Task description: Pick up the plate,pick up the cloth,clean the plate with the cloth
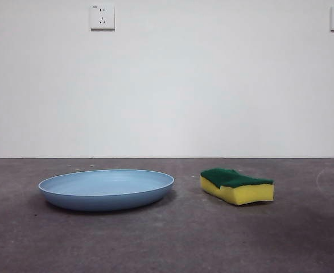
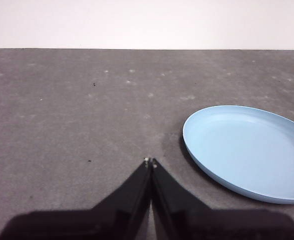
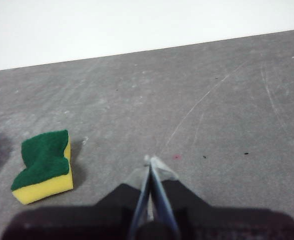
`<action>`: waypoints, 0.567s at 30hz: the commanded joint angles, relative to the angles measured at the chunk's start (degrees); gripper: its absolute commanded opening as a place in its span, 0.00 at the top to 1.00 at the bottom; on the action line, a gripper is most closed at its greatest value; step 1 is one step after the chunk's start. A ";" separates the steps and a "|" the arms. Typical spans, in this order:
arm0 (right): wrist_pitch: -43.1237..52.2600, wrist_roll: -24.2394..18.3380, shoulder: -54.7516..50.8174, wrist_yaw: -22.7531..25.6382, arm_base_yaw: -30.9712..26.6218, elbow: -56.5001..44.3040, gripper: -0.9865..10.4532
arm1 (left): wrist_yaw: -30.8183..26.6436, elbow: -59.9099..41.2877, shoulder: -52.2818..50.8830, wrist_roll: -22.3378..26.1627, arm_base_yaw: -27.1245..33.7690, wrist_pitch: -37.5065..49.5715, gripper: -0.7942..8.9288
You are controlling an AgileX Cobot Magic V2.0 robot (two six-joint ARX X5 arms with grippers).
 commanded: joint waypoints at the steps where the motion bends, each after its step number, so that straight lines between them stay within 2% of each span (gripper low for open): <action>1: -0.83 1.09 -0.17 -0.07 0.07 -0.46 0.91 | 0.79 -0.81 -0.15 0.42 0.20 0.81 0.92; 5: -0.72 5.42 -0.17 -0.24 0.07 -0.33 0.92 | 2.10 -0.61 -0.15 -0.94 0.20 0.94 0.92; 9: -0.92 7.98 0.15 -0.22 0.07 1.11 0.92 | 2.40 0.68 -0.15 -1.60 0.20 0.35 0.92; 12: -1.05 10.27 1.73 -0.24 0.07 3.91 0.92 | 2.21 3.61 0.46 -5.14 0.20 -1.14 0.92; 17: -1.20 10.75 7.21 -0.28 0.07 10.54 0.92 | 2.21 10.47 4.98 -6.69 0.20 -2.95 0.92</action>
